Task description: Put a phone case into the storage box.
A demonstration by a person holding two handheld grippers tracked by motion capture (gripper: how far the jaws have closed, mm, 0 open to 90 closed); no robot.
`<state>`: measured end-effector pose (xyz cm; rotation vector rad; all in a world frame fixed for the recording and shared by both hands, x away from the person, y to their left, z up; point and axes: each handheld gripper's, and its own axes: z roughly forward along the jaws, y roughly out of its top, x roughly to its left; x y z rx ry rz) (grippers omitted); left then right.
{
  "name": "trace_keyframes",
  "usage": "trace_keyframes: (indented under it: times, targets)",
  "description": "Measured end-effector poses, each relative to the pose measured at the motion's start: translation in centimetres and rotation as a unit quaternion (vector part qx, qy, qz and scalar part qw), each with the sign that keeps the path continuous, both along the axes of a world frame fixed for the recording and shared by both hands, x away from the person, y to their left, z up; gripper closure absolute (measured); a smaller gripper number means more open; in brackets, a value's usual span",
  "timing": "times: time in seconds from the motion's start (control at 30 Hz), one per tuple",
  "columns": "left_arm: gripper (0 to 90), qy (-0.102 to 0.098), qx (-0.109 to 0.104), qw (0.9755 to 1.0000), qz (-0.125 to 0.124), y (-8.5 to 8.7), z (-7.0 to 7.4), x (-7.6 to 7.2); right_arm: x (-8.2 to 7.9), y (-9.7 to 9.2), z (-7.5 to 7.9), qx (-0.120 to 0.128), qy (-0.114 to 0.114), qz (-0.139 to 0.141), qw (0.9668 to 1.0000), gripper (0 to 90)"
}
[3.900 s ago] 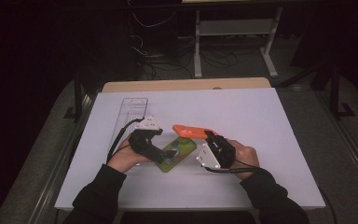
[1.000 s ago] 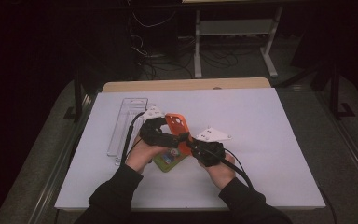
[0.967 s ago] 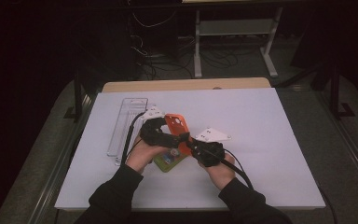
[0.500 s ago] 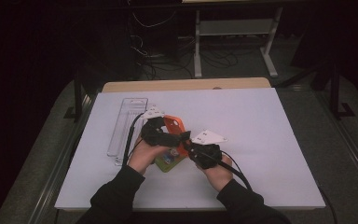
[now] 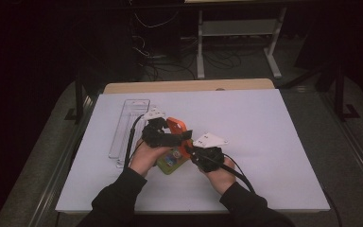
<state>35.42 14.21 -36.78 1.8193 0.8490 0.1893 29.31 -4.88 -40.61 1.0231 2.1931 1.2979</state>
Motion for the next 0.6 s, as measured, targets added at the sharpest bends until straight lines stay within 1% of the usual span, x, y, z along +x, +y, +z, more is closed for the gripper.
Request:
trace_keyframes:
  times: [0.07, 0.13, 0.27, 0.3, 0.37, 0.4, 0.47, 0.53, 0.57, 0.6]
  targets:
    - [13.4, 0.000, -0.003, 1.0000, 0.002, -0.07, 0.02, -0.09, 0.00, 0.00, 0.01, -0.001, 0.001, 0.001, 1.0000, 80.8]
    - [13.8, 0.000, -0.001, 1.0000, 0.002, -0.13, 0.05, -0.15, 0.03, -0.02, -0.02, -0.003, -0.001, 0.002, 1.0000, 80.6]
    - [14.5, 0.004, -0.002, 1.0000, -0.003, -0.08, 0.02, -0.05, 0.07, -0.04, -0.06, -0.005, 0.001, 0.003, 1.0000, 79.4]
    - [14.6, 0.001, -0.003, 1.0000, -0.002, -0.13, 0.00, -0.08, 0.09, -0.04, -0.07, -0.005, 0.001, 0.004, 1.0000, 78.7]
    - [14.8, -0.003, 0.004, 1.0000, -0.003, -0.13, 0.03, -0.12, 0.15, -0.06, -0.05, -0.004, 0.007, 0.010, 0.9999, 77.1]
    - [14.9, -0.005, 0.005, 1.0000, -0.002, -0.14, 0.04, -0.14, 0.18, -0.09, -0.03, -0.003, 0.008, 0.012, 0.9999, 74.5]
    - [15.0, -0.006, 0.009, 0.9999, -0.001, -0.10, 0.06, -0.13, 0.26, -0.32, 0.05, -0.004, 0.005, 0.023, 0.9997, 63.1]
    - [15.0, -0.003, 0.006, 1.0000, 0.005, -0.05, 0.06, -0.15, 0.46, -0.67, 0.21, 0.003, 0.009, 0.043, 0.9990, 52.9]
    - [15.0, -0.003, 0.007, 0.9999, 0.007, 0.02, 0.08, -0.15, 0.43, -0.79, 0.26, 0.010, 0.019, 0.048, 0.9986, 48.5]
    - [15.0, -0.002, 0.007, 0.9999, 0.010, 0.09, 0.13, -0.16, 0.48, -0.98, 0.33, 0.011, 0.021, 0.052, 0.9984, 44.9]
